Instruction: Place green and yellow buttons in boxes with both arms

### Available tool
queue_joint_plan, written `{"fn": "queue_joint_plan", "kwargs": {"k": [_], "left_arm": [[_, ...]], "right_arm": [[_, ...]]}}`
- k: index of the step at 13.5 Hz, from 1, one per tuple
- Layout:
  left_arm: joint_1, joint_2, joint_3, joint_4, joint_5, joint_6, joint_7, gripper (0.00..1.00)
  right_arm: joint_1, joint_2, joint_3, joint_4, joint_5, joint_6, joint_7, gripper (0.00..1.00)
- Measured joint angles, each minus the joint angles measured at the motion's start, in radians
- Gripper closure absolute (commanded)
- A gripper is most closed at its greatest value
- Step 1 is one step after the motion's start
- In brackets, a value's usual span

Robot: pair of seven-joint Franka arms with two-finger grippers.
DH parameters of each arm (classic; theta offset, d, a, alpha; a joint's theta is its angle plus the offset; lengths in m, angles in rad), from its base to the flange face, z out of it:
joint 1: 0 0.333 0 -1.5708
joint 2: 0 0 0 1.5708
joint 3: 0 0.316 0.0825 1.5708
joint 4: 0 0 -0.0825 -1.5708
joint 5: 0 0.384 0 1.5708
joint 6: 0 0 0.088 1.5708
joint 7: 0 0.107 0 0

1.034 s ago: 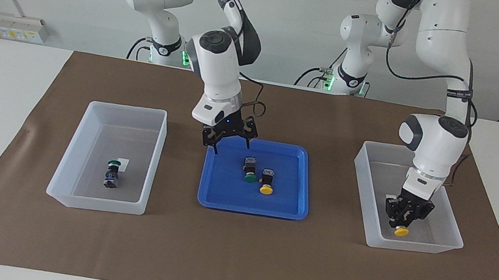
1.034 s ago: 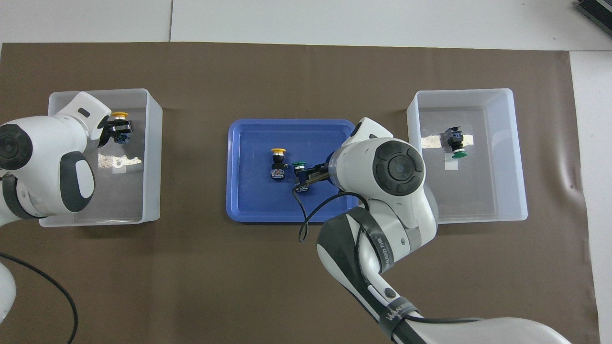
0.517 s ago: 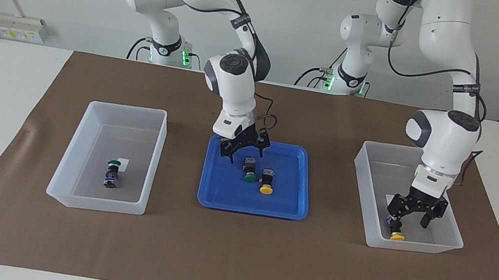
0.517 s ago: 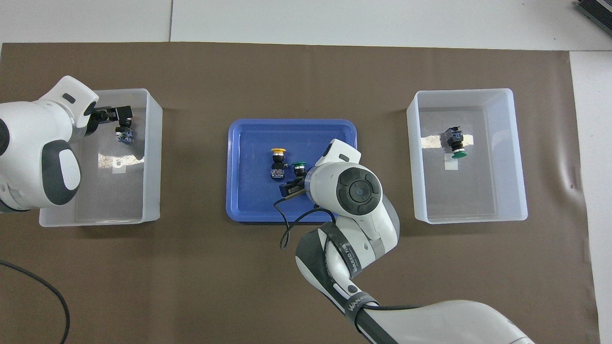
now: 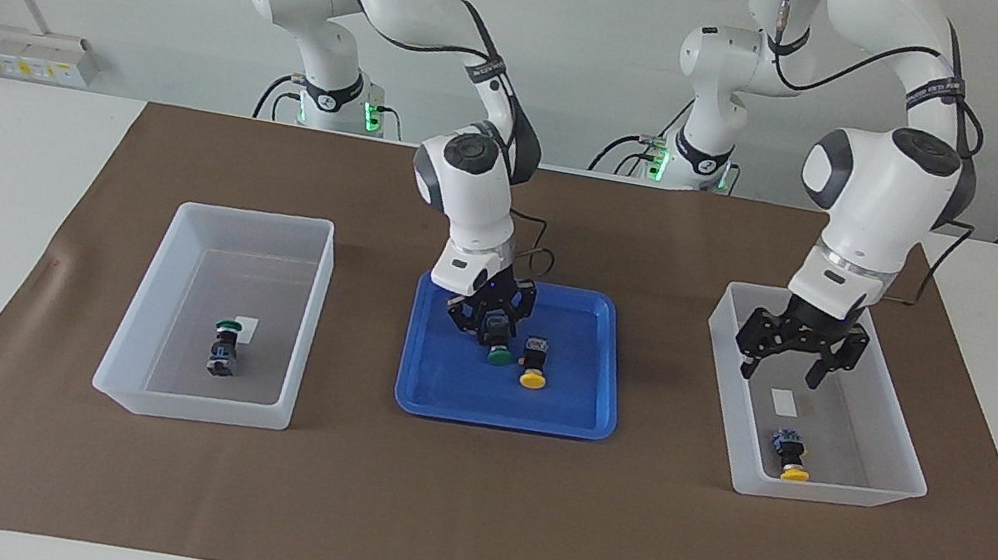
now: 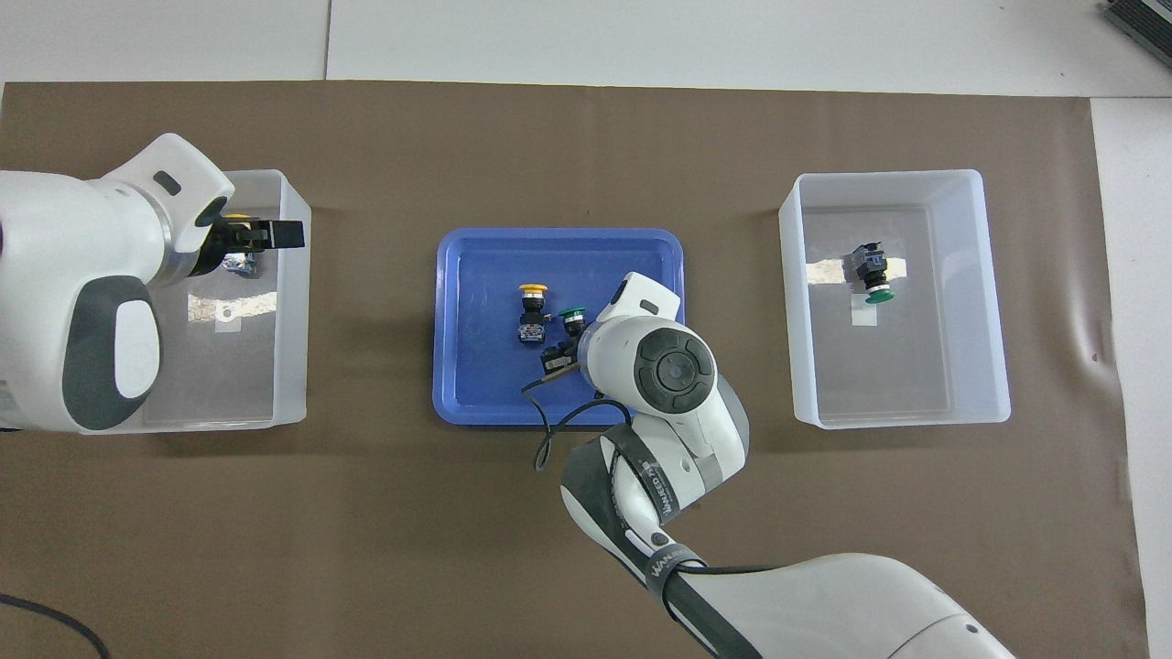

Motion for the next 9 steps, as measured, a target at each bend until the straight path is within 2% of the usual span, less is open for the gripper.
{"fn": "queue_joint_plan", "kwargs": {"k": [2,4,6,9], "left_arm": [[-0.071,0.003,-0.003,-0.004,0.0,0.01,-0.032,0.0],[-0.131,0.004,-0.003,-0.024,-0.001,0.045,-0.05,0.0],[-0.173,0.005,-0.003,-0.065,-0.001,0.087,-0.054,0.0],[-0.239,0.015,-0.003,-0.113,-0.001,0.156,-0.057,0.0]], "right_arm": [[-0.006,-0.028,-0.01,0.01,0.0,-0.052,0.0,1.0],[-0.032,-0.092,-0.022,0.032,0.0,-0.147,0.0,1.0],[-0.107,-0.173,-0.025,0.052,0.0,-0.257,-0.006,1.0],[-0.244,-0.244,-0.028,0.054,-0.001,-0.33,-0.111,1.0]]}}
